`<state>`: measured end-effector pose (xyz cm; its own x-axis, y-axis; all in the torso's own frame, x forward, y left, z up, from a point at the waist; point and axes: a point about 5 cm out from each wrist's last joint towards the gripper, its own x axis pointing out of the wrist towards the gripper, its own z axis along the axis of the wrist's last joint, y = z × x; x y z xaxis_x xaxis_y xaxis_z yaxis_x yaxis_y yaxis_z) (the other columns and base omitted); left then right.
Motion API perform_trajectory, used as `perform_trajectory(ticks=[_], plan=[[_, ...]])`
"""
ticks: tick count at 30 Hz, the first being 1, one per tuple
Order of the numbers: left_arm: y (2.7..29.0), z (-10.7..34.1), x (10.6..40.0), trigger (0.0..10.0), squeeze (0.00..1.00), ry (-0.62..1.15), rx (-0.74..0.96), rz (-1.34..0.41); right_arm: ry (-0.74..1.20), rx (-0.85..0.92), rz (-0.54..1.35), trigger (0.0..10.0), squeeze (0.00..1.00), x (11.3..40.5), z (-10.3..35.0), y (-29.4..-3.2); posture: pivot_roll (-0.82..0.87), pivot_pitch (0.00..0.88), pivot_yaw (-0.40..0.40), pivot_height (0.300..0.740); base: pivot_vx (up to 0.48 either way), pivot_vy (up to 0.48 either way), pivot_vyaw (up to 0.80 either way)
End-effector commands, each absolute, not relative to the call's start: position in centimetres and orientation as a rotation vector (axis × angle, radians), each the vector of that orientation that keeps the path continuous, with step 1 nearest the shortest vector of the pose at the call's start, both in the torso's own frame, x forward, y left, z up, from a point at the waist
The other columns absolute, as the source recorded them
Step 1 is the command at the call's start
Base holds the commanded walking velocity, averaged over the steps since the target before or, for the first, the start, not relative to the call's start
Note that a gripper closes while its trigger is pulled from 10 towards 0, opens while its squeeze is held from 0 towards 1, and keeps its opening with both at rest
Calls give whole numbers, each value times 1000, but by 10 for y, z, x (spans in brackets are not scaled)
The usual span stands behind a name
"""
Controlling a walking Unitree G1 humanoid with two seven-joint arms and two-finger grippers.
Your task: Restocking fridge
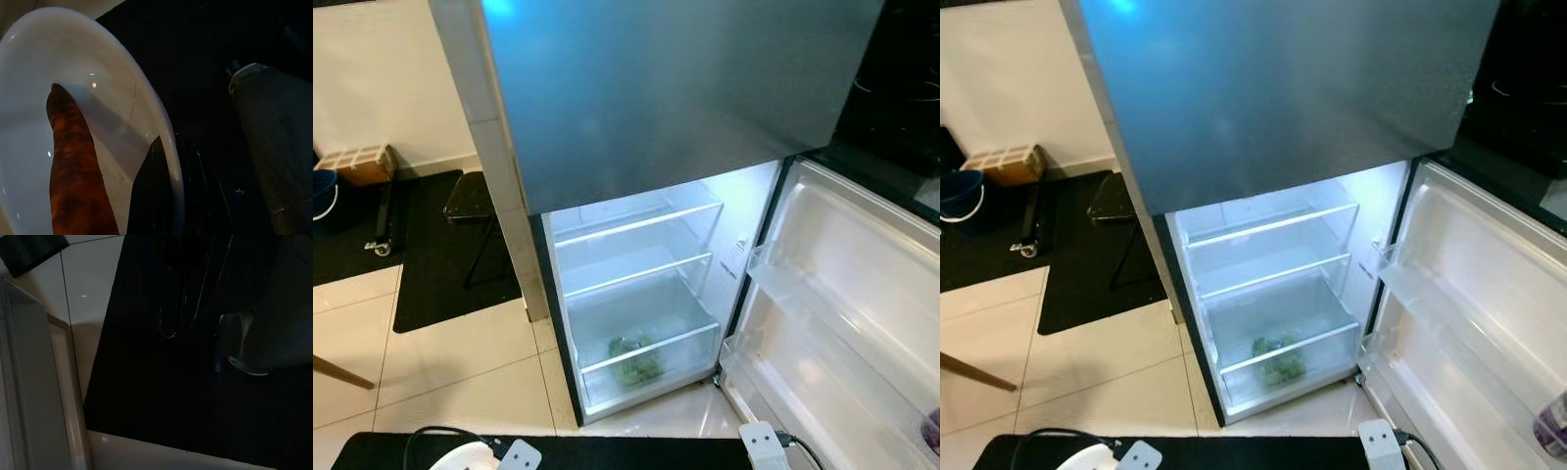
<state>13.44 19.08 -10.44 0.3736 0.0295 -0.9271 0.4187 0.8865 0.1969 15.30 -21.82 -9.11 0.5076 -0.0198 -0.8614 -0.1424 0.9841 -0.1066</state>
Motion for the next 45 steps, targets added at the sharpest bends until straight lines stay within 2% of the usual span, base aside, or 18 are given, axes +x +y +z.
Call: perform_trajectory(ticks=[1,7,45], plan=[[194,-106,128,10000,0,1203,444,-266,1039,-164,86,10000,0,153,-92,-213,-146,0,39,740,0,-480,0],[194,-106,128,10000,0,1195,445,-253,1039,-165,89,10000,0,154,-92,-213,-146,0,39,740,0,-388,0],[196,-106,127,10000,0,1189,519,-272,1046,-190,129,10000,0,154,-93,-209,-136,0,25,740,0,0,0]])
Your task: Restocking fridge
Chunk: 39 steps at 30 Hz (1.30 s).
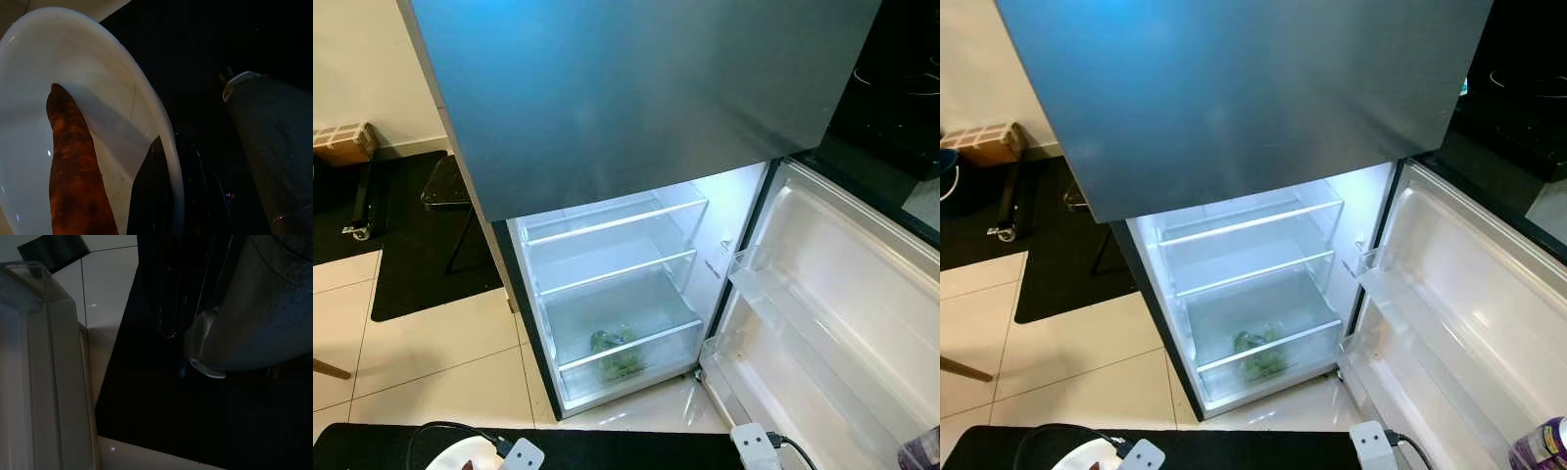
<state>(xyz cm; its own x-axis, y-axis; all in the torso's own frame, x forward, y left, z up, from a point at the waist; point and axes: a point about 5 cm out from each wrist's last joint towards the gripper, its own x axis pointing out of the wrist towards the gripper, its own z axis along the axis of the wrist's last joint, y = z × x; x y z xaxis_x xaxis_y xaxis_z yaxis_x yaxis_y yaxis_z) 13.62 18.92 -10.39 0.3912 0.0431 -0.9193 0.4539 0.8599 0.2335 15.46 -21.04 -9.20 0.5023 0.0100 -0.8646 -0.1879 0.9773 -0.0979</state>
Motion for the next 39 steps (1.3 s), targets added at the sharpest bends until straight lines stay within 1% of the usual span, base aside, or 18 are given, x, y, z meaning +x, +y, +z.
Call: perform_trajectory(ticks=[1,12,39], plan=[[196,-106,127,10000,0,1188,520,-273,1044,-191,131,10000,0,154,-92,-209,-136,0,25,740,0,0,0],[197,-106,127,10000,0,1191,523,-275,1043,-191,135,10000,0,154,-92,-208,-136,0,30,740,0,0,0],[197,-106,128,10000,0,1191,530,-281,1047,-179,139,10000,0,153,-94,-203,-136,0,37,740,267,0,0]])
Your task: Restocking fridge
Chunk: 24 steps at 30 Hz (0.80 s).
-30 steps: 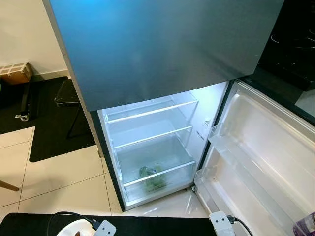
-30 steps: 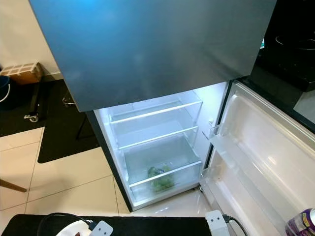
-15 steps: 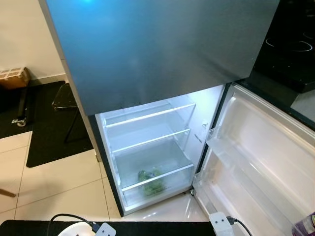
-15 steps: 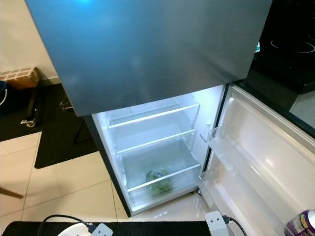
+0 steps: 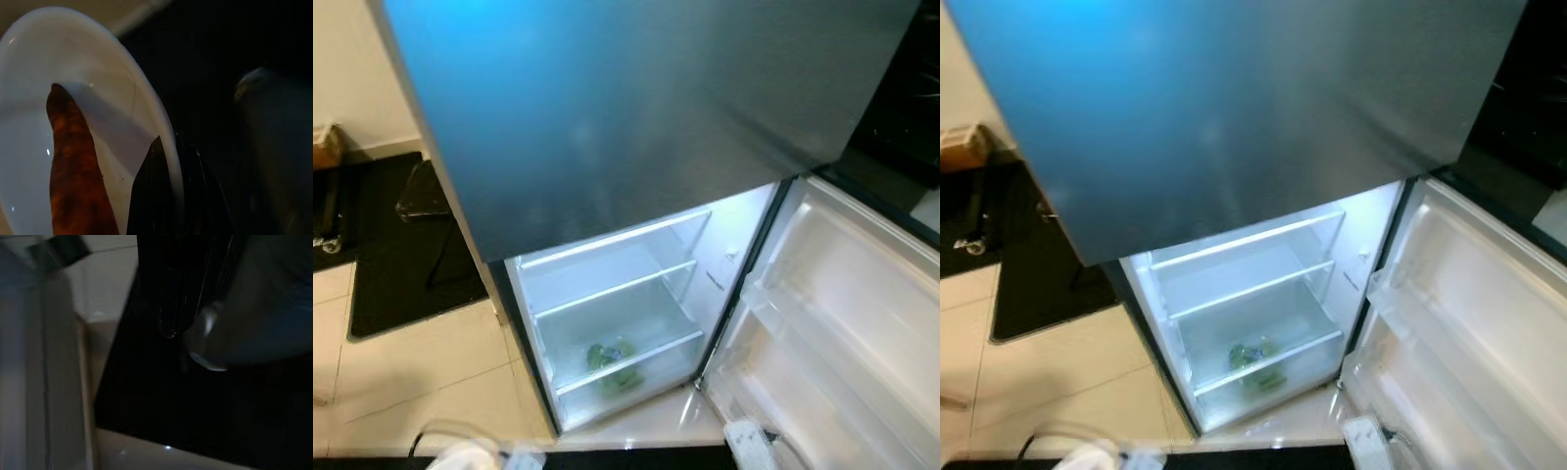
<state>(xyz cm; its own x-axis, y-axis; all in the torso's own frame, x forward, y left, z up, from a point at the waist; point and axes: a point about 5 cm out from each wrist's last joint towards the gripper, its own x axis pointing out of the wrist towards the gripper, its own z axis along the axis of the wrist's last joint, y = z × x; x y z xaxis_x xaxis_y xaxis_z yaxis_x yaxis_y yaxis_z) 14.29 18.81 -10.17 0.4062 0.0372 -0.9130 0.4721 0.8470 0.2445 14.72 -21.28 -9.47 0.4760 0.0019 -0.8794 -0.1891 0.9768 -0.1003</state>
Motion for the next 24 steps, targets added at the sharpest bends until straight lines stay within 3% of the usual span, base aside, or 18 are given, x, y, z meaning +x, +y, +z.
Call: perform_trajectory(ticks=[1,18,24], plan=[[197,-106,127,10000,0,1191,530,-281,1047,-179,139,10000,0,153,-94,-203,-136,0,37,740,270,0,0],[195,-105,130,10000,0,1179,490,-277,1052,-178,146,10000,0,150,-95,-202,-136,0,38,740,15,0,0],[194,-106,129,10000,0,1183,480,-280,1053,-179,149,10000,0,150,-95,-202,-133,0,37,740,0,-469,0]])
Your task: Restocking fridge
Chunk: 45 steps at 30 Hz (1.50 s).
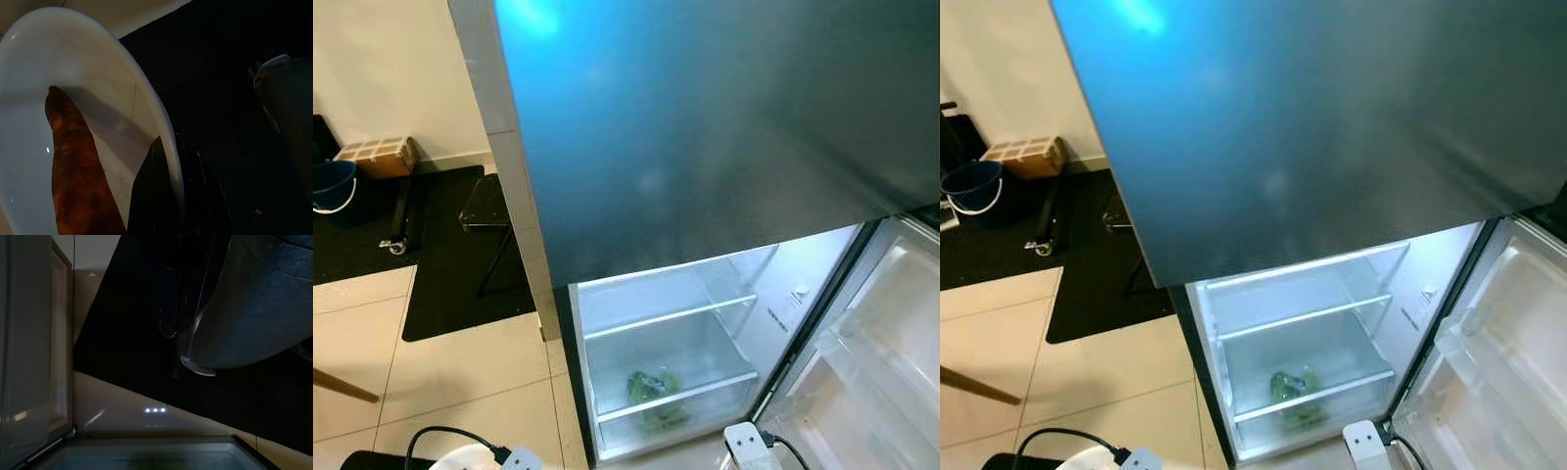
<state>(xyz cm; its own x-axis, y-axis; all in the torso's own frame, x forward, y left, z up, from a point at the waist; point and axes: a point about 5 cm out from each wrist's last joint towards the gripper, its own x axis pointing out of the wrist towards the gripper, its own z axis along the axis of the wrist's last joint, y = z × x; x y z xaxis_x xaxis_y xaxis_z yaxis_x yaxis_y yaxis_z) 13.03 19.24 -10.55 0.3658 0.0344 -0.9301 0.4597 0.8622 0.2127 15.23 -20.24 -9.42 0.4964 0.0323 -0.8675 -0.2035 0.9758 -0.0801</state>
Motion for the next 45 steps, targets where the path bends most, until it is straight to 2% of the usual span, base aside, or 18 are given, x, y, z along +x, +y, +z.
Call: perform_trajectory(ticks=[1,5,27,31,45], plan=[[195,-106,129,10000,0,1183,479,-277,1053,-179,150,10000,0,150,-95,-202,-133,0,37,740,0,-469,0],[195,-106,129,10000,0,1181,484,-275,1055,-182,153,10000,0,150,-95,-201,-132,0,35,740,0,-398,0],[190,-106,128,10000,0,1174,462,-293,1053,-204,178,10000,0,151,-95,-201,-126,0,28,740,0,0,0],[191,-107,126,10000,0,1178,457,-284,1057,-205,185,10000,0,149,-96,-200,-122,0,29,740,0,-480,0],[191,-106,127,10000,0,1173,452,-285,1059,-207,191,10000,0,148,-96,-199,-126,0,31,740,0,0,0]])
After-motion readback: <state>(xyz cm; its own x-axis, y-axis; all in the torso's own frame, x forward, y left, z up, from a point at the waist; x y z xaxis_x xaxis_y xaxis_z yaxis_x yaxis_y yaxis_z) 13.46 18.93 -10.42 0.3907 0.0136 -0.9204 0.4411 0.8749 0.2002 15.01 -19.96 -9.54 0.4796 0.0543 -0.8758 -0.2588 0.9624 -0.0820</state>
